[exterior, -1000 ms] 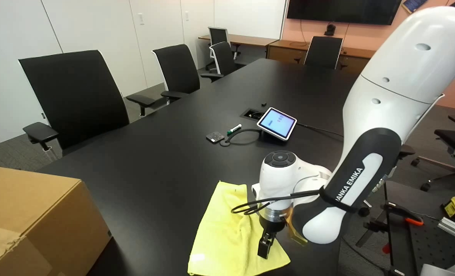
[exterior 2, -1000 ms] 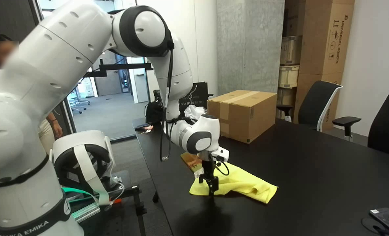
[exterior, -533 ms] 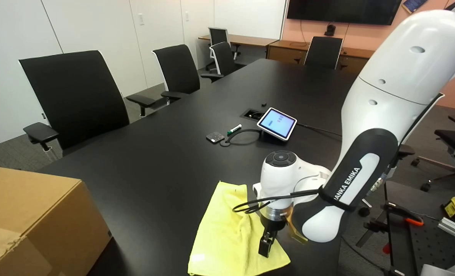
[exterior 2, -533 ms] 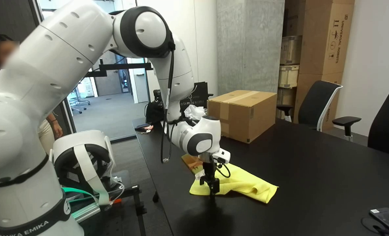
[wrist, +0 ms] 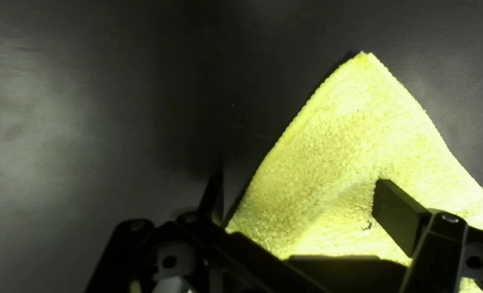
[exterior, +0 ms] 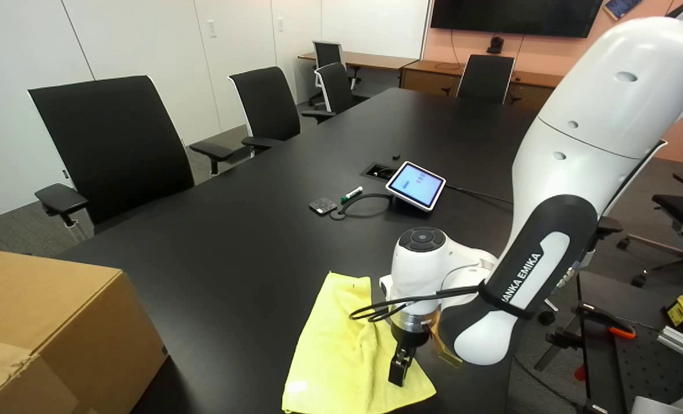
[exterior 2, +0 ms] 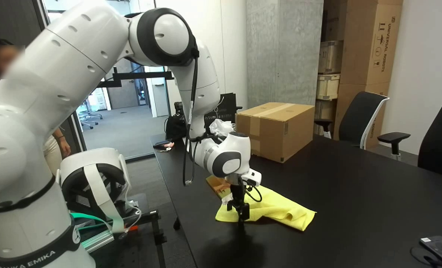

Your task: Fold the towel once

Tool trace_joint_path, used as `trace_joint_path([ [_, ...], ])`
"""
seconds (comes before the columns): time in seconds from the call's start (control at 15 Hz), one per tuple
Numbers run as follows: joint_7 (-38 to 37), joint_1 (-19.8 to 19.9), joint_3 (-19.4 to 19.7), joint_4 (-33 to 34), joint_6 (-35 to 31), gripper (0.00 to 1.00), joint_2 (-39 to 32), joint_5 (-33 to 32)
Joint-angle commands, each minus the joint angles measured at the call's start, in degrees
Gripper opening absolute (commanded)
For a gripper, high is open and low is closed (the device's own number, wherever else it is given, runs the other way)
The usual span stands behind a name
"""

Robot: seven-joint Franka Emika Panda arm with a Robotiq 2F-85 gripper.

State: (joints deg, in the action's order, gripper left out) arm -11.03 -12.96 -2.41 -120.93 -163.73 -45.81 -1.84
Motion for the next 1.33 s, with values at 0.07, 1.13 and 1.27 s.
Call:
trace_joint_path([
  [0.07, 0.5, -1.4, 0.7, -1.4, -1.8, 0.55, 0.7, 0.1],
  [1.13, 0.3, -4.7, 2.5, -4.4, -1.6, 0.07, 6.9, -1.2],
  [1.27, 0.3, -4.6, 2.3, -4.0, -1.7, 0.07, 7.6, -1.1],
])
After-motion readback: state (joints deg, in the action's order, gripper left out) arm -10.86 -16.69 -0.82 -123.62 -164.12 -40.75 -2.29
